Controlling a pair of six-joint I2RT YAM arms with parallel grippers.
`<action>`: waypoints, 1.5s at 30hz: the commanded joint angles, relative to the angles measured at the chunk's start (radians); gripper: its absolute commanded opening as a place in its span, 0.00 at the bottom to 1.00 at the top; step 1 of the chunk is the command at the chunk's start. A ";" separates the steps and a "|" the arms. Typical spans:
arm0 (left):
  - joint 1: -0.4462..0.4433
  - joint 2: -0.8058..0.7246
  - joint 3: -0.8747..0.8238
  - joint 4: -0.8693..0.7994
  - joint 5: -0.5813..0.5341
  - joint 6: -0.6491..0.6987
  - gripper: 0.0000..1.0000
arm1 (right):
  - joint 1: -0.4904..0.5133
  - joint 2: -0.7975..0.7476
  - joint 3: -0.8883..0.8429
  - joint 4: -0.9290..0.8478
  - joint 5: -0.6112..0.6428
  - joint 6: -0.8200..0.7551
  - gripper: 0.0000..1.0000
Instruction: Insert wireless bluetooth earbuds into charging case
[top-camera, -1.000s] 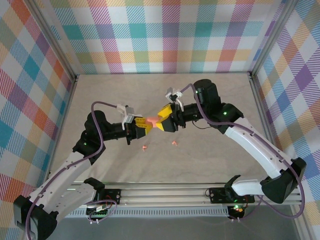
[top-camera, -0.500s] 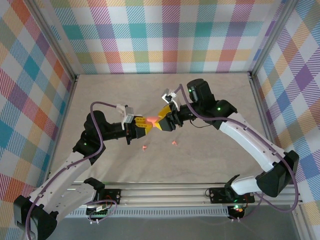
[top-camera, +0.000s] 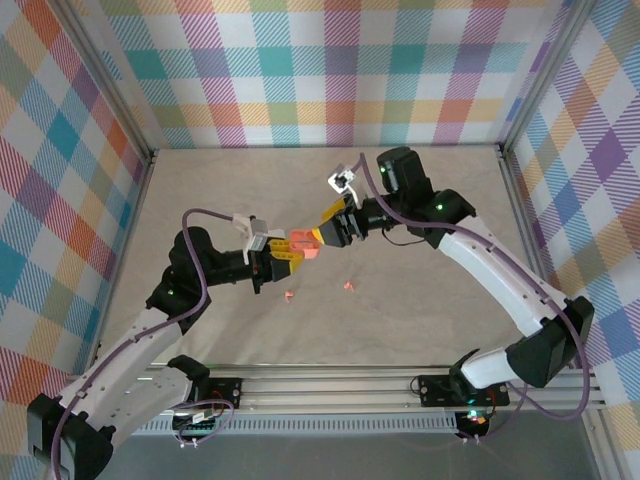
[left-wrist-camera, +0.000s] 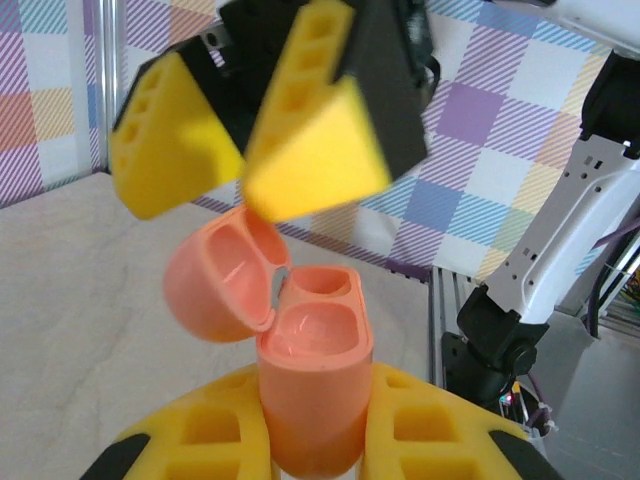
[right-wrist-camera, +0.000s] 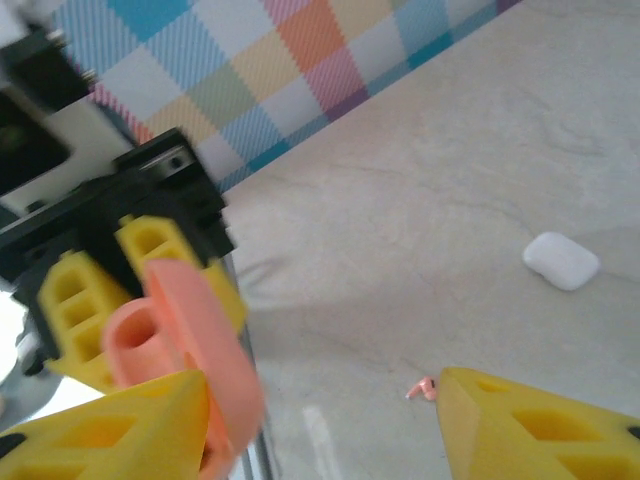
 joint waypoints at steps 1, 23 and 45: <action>-0.009 -0.030 -0.016 0.057 0.022 -0.004 0.00 | -0.007 0.023 0.020 0.026 0.012 0.044 0.62; -0.003 -0.062 -0.063 0.016 -0.205 -0.024 0.00 | -0.047 -0.090 -0.121 0.108 -0.001 0.215 0.65; 0.003 -0.132 -0.104 -0.040 -0.258 -0.010 0.00 | -0.054 0.310 -0.101 -0.346 0.379 0.134 0.57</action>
